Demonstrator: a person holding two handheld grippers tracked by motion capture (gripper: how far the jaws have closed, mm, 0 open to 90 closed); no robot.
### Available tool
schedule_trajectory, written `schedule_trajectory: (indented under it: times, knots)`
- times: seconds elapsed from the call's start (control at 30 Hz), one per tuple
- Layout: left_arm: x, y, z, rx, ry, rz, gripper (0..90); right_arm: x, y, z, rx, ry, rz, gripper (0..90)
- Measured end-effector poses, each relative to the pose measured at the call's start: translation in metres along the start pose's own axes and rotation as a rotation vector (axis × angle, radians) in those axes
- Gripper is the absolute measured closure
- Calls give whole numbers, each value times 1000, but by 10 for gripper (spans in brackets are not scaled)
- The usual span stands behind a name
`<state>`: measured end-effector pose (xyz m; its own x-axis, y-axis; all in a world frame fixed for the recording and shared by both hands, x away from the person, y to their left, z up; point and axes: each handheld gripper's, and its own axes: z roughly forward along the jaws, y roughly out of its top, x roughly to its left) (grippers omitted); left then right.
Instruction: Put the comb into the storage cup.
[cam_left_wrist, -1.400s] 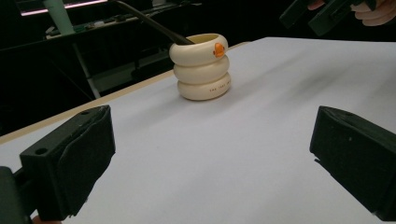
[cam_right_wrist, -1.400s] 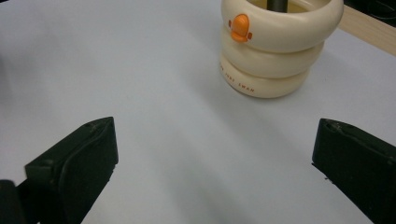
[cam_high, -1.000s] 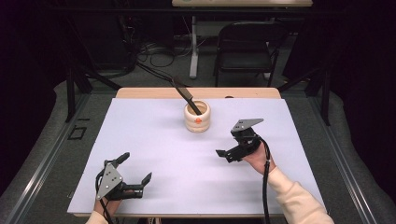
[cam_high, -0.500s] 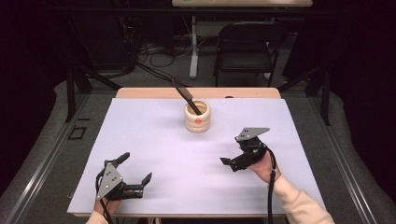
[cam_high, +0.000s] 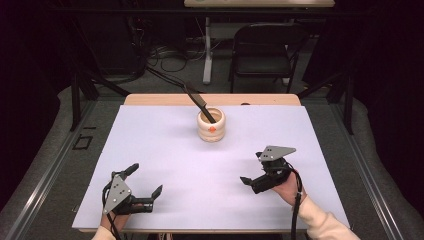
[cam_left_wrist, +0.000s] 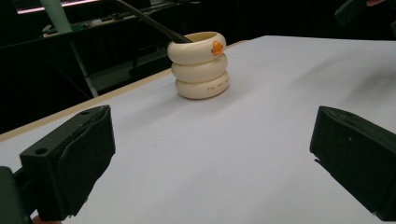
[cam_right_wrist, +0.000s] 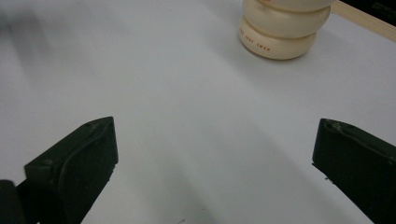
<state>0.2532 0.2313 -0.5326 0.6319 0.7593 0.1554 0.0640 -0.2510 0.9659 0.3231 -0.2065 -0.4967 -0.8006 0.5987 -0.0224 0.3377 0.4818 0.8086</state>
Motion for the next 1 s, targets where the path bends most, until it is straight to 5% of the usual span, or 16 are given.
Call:
schedule_trajectory:
  times: [1.0]
  knots:
    - [0,0,1,8,2,0,1,12,-41,-33,-56,-51,-6,0]
